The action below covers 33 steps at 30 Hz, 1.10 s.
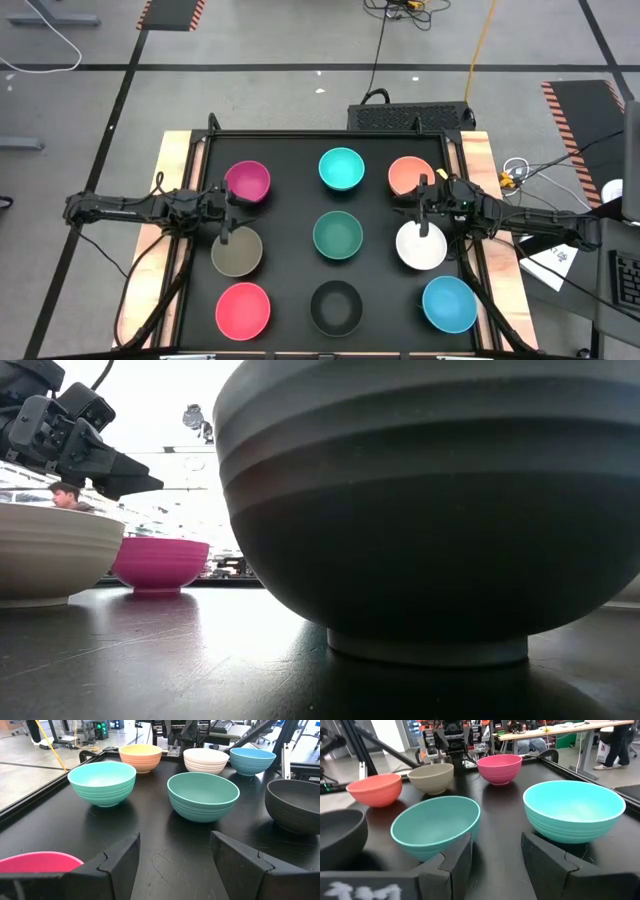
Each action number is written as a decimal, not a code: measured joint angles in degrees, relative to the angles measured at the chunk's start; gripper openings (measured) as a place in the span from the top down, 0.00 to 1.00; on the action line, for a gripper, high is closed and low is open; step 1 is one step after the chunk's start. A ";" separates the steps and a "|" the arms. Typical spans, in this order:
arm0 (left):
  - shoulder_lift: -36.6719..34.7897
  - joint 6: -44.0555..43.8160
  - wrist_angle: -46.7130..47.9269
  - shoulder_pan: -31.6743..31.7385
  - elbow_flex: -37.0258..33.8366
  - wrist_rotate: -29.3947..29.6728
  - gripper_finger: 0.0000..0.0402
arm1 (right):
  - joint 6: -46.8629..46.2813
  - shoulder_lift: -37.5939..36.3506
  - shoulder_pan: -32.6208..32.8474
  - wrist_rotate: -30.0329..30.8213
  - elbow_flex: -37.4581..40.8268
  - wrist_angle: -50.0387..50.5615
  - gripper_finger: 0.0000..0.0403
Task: Nest bowls inside each other
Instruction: Stack the light orange bowl on top of the green bowl
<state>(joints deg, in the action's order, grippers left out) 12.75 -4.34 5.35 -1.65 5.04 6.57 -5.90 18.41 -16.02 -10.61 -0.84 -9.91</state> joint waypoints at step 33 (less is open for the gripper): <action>-0.02 3.66 -23.10 0.06 0.00 5.95 0.39 | -5.09 0.00 -0.01 0.00 0.04 -29.13 0.60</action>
<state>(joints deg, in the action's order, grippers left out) 12.73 -0.67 -17.75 -1.58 5.04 12.52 -10.98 18.41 -16.03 -10.61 -0.80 -39.04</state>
